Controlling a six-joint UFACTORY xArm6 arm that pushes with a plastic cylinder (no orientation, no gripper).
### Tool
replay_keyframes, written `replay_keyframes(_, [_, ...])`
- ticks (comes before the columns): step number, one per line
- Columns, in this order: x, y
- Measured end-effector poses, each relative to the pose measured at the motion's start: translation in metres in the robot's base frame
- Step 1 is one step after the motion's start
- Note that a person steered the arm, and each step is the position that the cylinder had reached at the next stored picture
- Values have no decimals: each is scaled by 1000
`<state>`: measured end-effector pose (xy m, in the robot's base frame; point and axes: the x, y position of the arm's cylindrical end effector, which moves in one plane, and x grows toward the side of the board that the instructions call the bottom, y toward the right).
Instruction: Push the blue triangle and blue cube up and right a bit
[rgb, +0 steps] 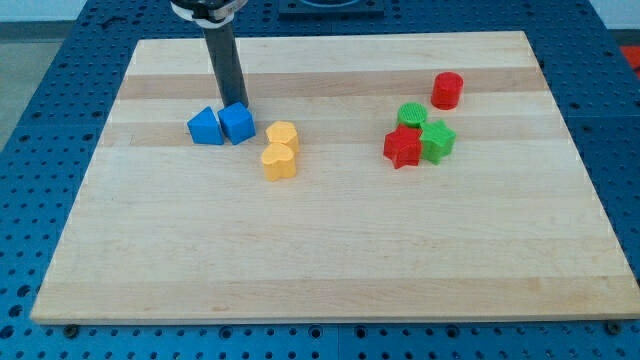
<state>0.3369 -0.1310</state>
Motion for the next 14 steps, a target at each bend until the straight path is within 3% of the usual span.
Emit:
replay_keyframes(1, [-30, 9])
replay_keyframes(4, [-58, 11])
replay_keyframes(6, [-58, 11])
replay_keyframes(9, [-56, -34])
replay_keyframes(14, [-8, -63])
